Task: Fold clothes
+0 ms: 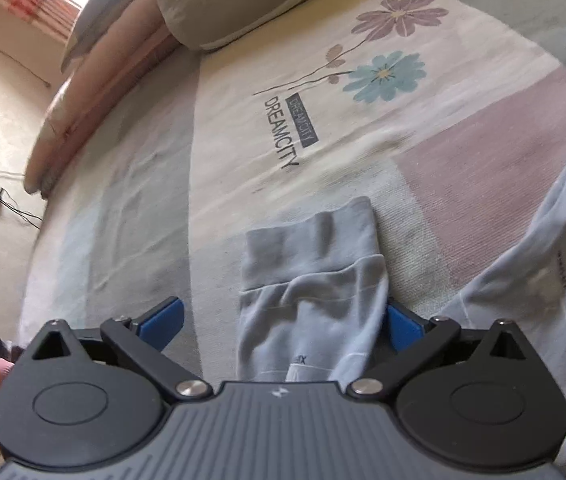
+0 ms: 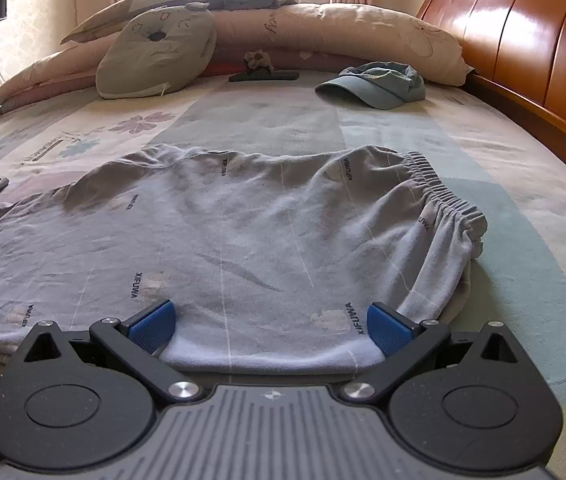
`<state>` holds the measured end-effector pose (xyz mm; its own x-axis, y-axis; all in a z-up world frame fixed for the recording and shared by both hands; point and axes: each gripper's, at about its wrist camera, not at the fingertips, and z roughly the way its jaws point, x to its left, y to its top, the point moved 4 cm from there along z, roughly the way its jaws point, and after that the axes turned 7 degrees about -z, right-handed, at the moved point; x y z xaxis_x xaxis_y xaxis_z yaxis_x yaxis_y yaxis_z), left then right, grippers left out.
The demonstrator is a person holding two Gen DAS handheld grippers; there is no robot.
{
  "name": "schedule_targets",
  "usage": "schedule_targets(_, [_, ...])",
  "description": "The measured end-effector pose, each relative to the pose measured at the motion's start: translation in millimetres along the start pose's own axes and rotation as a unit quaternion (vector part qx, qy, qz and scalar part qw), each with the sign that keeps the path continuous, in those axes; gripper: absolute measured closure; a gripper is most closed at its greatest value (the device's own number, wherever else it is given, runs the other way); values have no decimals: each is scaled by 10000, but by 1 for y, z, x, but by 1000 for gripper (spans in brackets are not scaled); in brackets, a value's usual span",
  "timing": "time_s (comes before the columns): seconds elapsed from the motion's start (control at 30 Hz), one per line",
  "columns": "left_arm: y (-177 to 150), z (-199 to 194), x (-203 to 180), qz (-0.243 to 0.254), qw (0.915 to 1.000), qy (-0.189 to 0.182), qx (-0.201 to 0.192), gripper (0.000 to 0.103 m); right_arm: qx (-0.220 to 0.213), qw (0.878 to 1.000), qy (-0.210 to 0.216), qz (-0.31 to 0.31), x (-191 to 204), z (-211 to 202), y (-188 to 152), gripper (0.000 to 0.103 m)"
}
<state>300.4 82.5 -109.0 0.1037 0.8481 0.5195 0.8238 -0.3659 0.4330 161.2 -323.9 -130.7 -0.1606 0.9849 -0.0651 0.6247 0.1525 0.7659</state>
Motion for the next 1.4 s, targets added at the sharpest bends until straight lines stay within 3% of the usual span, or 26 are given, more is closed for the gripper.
schedule_targets(0.1, [3, -2, -3, 160, 9994, 292, 3, 0, -16, 10000, -29, 24, 1, 1, 0, 0])
schedule_targets(0.2, [-1, -1, -2, 543, 9950, 843, 44, 0, -13, 10000, -24, 27, 0, 0, 0, 0])
schedule_targets(0.27, [-5, -1, 2, 586, 9942, 897, 126, 0, -16, 10000, -7, 29, 0, -1, -1, 0])
schedule_targets(0.6, [-14, -16, 39, 15, 9911, 1329, -18, 0, -83, 9999, 35, 60, -2, -3, -3, 0])
schedule_targets(0.9, [-45, -45, 86, -606, 9848, 1618, -190, 0, -9, 10000, 8, 83, -1, -2, -1, 0])
schedule_targets(1.23, [-89, -47, 128, -1181, 9765, 1783, -282, 0, 45, 9998, 108, 138, 6, -7, 9, 0])
schedule_targets(1.4, [-114, -45, 142, -1451, 9745, 1680, -329, 0, -25, 9998, 202, -36, 20, -14, 20, 0])
